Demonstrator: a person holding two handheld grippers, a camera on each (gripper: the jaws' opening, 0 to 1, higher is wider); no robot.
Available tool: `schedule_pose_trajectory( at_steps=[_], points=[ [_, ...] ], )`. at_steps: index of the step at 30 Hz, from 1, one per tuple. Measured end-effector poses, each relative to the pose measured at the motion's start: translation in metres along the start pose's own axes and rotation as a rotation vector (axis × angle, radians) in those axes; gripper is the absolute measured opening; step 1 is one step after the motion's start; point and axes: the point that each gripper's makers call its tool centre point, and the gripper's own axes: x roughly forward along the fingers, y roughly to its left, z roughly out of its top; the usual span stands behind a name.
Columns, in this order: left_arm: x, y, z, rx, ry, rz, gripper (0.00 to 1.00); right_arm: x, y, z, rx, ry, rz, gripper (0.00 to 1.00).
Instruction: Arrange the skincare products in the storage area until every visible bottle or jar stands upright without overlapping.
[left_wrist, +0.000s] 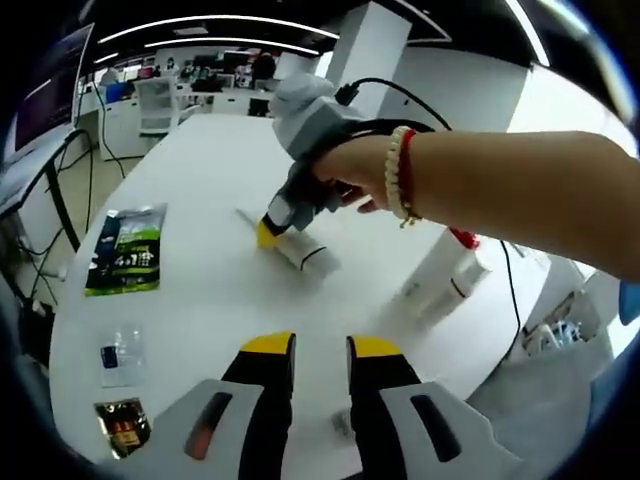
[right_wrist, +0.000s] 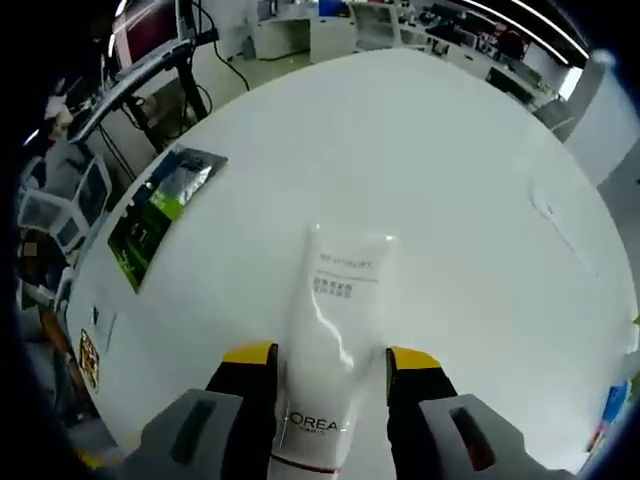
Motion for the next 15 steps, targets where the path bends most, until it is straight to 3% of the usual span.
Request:
schedule_pose_trajectory(
  at_steps=[4, 15],
  points=[
    [0.0015, -0.0018, -0.0009, -0.002, 0.007, -0.007, 0.15, -0.0009, 0.0014, -0.0005, -0.003, -0.009, 0.0, 0.3],
    [0.0021, -0.002, -0.0032, -0.002, 0.017, -0.009, 0.14, -0.0039, 0.0066, -0.0037, -0.043, 0.002, -0.018, 0.23]
  ],
)
